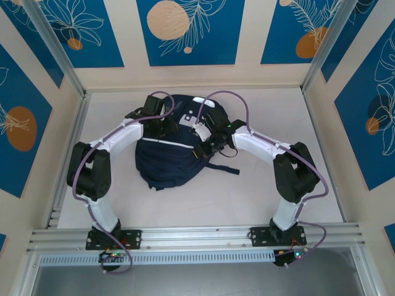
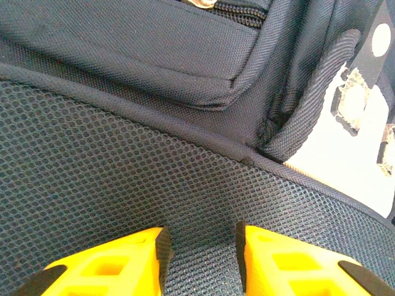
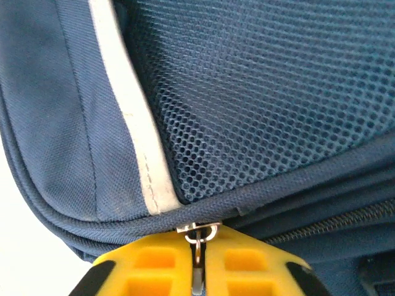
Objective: Pack the student bag
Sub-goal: Zip the student bag at the center of the table.
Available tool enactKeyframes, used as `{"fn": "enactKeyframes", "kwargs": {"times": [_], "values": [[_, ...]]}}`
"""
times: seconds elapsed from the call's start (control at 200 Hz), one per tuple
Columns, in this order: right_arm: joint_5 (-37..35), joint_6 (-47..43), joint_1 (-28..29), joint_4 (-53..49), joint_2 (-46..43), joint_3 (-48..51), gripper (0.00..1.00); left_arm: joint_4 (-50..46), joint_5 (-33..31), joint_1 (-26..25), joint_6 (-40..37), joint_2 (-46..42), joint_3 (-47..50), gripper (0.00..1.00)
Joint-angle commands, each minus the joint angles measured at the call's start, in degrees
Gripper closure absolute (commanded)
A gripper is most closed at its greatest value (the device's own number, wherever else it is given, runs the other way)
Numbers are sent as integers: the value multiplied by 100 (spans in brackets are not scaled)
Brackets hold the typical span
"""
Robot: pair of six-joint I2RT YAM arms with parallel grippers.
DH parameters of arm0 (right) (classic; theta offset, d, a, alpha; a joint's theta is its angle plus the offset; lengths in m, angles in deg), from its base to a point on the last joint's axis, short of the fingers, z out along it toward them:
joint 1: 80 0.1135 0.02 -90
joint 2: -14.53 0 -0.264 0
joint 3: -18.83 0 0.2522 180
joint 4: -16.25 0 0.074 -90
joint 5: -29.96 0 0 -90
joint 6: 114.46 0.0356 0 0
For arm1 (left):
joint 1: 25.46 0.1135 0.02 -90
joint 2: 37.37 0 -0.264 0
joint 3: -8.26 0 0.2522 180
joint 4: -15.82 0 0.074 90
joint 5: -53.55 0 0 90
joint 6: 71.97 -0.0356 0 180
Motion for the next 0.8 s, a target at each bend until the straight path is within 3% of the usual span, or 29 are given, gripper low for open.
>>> {"fn": "enactKeyframes", "kwargs": {"times": [0.0, 0.23, 0.485, 0.795], "values": [[-505, 16, -43, 157, -217, 147, 97, 147, 462, -104, -242, -6, -140, 67], [-958, 168, -413, 266, -433, 243, 100, 290, 1067, -453, -660, 116, -561, 72], [-768, 176, -549, 228, -659, 370, 100, 286, 1359, -744, -615, 993, -1324, 82], [-639, 288, -236, -85, -1020, 682, 100, -268, 501, -824, -106, 1889, -1854, 96]]}}
